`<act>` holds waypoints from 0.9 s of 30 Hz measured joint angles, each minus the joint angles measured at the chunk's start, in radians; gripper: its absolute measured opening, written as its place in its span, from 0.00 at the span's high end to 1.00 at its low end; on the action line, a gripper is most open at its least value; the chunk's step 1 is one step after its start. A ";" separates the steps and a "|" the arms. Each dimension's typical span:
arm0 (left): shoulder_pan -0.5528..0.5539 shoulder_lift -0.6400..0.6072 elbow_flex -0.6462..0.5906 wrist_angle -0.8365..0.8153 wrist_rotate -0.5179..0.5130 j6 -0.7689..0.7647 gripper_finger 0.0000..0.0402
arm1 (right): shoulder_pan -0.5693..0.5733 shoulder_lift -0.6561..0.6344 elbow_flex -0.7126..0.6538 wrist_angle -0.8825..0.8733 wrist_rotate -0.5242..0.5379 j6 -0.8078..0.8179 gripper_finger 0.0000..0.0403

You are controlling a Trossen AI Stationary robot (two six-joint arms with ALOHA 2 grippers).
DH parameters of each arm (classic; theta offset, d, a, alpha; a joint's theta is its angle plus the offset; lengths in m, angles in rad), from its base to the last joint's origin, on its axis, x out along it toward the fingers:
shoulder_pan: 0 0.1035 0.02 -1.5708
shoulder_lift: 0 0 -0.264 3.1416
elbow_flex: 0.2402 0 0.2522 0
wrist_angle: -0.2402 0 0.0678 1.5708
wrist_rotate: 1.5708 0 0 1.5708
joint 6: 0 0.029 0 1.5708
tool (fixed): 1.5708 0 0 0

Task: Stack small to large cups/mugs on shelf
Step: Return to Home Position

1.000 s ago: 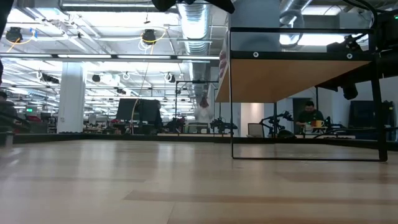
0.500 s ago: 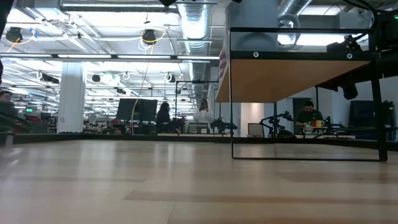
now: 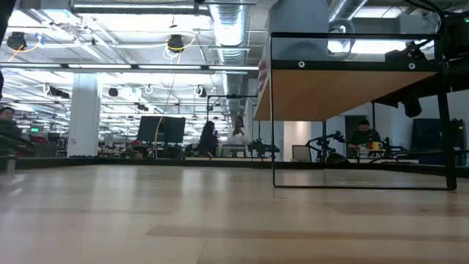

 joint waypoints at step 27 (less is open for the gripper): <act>-0.032 -0.018 0.413 -0.825 -0.646 0.630 0.72 | 0.001 0.000 0.000 -0.002 -0.022 0.000 0.84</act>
